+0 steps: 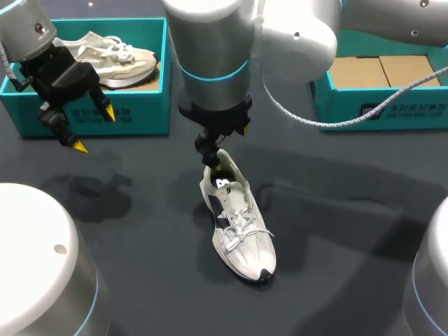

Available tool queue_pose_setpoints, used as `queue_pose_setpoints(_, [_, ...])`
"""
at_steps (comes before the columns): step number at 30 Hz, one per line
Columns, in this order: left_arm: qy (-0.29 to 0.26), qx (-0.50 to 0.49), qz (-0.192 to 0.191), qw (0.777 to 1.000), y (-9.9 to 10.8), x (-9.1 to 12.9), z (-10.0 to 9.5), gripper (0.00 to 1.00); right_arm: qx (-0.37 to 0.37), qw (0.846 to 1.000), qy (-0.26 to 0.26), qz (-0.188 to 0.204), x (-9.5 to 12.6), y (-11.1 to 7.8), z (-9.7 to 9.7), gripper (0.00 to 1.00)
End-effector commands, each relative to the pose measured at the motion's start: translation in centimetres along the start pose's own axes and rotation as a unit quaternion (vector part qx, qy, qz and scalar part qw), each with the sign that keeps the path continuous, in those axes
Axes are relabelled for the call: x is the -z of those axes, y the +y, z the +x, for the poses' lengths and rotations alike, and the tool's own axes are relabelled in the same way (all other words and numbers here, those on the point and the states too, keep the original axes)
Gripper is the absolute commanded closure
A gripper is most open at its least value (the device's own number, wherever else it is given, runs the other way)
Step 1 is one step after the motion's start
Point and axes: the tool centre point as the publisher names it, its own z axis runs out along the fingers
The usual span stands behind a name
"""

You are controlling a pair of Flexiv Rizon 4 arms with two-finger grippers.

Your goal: Take the shoe out of the shoebox, open the shoe tongue, remove and reinsert the insole, then place the shoe into the shoebox

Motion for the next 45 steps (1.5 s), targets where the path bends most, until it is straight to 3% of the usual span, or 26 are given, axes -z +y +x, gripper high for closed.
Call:
queue_pose_setpoints(1, [0.0,0.0,-0.001,1.0,0.0,0.0,0.1,0.0,0.035,0.999,0.019,-0.031,-0.1,-1.3,-0.8,0.0])
queue_pose_setpoints(9, [0.0,0.0,-0.001,1.0,0.0,0.0,0.1,0.0,0.035,0.999,0.019,-0.031,-0.1,-1.3,-0.8,0.0])
queue_pose_setpoints(11, [0.0,0.0,-0.001,1.0,0.0,0.0,0.1,0.0,0.094,0.996,0.004,-0.007,-0.8,-0.7,-0.4,0.0])
queue_pose_setpoints(18, [0.0,0.0,-0.001,1.0,0.0,0.0,0.1,0.0,0.256,0.966,-0.018,-0.016,-1.1,0.6,0.0,0.0])
queue_pose_setpoints(26, [0.0,0.0,-0.001,1.0,0.0,0.0,0.1,0.0,0.345,0.938,-0.016,-0.028,-1.5,1.1,-0.4,0.0])
queue_pose_setpoints(35, [0.0,0.0,-0.001,1.0,0.0,0.0,0.1,0.0,0.37,0.926,0.01,-0.069,-3.7,1.8,-2.1,0.0])
queue_pose_setpoints(45, [0.0,0.0,-0.001,1.0,0.0,0.0,0.1,0.0,0.392,0.915,0.026,-0.085,-5.8,3.2,-3.4,0.0])
